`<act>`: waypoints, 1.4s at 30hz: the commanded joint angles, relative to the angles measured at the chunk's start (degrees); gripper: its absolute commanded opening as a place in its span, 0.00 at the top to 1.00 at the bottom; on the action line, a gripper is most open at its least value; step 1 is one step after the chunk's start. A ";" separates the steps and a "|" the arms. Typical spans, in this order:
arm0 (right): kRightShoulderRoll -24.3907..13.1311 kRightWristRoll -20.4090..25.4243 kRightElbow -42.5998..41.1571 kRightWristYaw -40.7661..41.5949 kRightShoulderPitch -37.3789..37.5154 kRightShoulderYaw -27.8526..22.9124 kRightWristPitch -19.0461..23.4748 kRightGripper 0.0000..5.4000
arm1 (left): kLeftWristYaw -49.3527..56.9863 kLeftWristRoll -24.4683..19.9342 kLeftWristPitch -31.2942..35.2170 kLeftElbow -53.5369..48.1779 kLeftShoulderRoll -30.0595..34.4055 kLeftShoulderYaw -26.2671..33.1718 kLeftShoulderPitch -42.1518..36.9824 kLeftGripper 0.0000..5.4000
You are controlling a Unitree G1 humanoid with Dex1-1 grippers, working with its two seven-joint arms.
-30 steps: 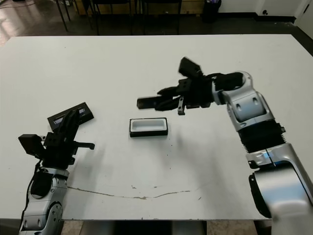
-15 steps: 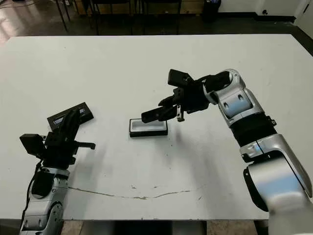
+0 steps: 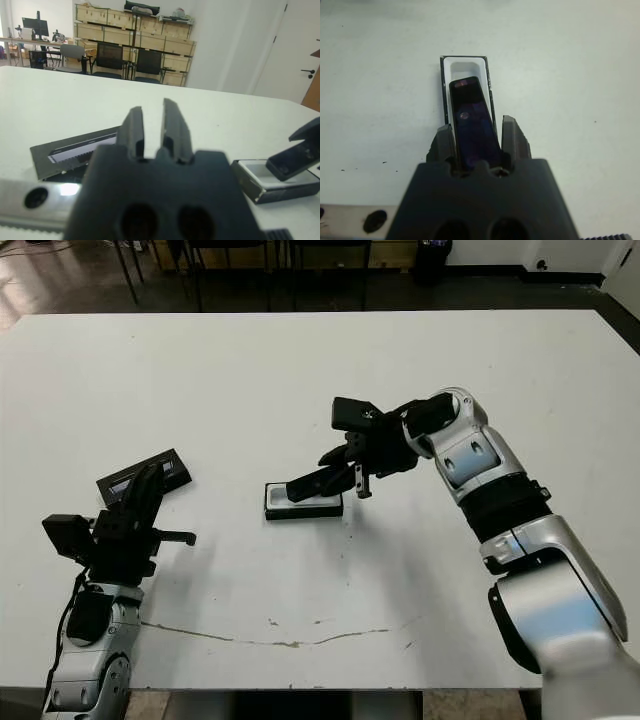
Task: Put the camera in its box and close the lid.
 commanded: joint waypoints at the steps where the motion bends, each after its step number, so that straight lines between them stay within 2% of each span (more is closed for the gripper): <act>1: 0.48 -1.19 0.62 0.20 0.64 0.97 0.74 0.96 | 0.72 1.01 0.16 0.73 0.17 -0.05 1.04 1.00; 12: 2.71 -3.87 0.15 -1.04 1.16 2.80 0.71 0.96 | 0.26 -0.12 0.11 0.92 -0.07 -0.22 1.06 1.00; 20: 5.42 -5.20 0.38 -2.23 0.79 4.32 5.00 0.96 | 0.32 -0.11 -0.13 0.89 -0.24 -0.31 1.41 1.00; 29: 8.08 -6.64 -3.19 -3.76 1.41 6.58 7.22 0.96 | -0.01 -0.47 -0.63 1.59 -0.52 -0.38 1.19 1.00; 34: 7.51 -8.28 -5.67 -4.54 2.38 7.71 6.28 0.96 | 0.25 -0.18 -0.74 1.53 -0.53 -0.33 1.34 1.00; 37: 7.31 -7.96 -5.42 -3.70 2.33 7.33 7.33 0.96 | 0.32 -0.02 -0.71 1.43 -0.45 -0.29 1.50 1.00; 40: 6.69 -7.29 -4.64 -2.20 1.82 6.86 5.83 0.86 | -0.05 -0.57 -0.92 1.65 -0.57 -0.27 1.44 1.00; 42: 6.06 -6.35 -3.61 -1.02 1.50 6.08 2.09 0.78 | -0.04 -0.34 -1.35 2.00 -0.58 -0.28 1.32 1.00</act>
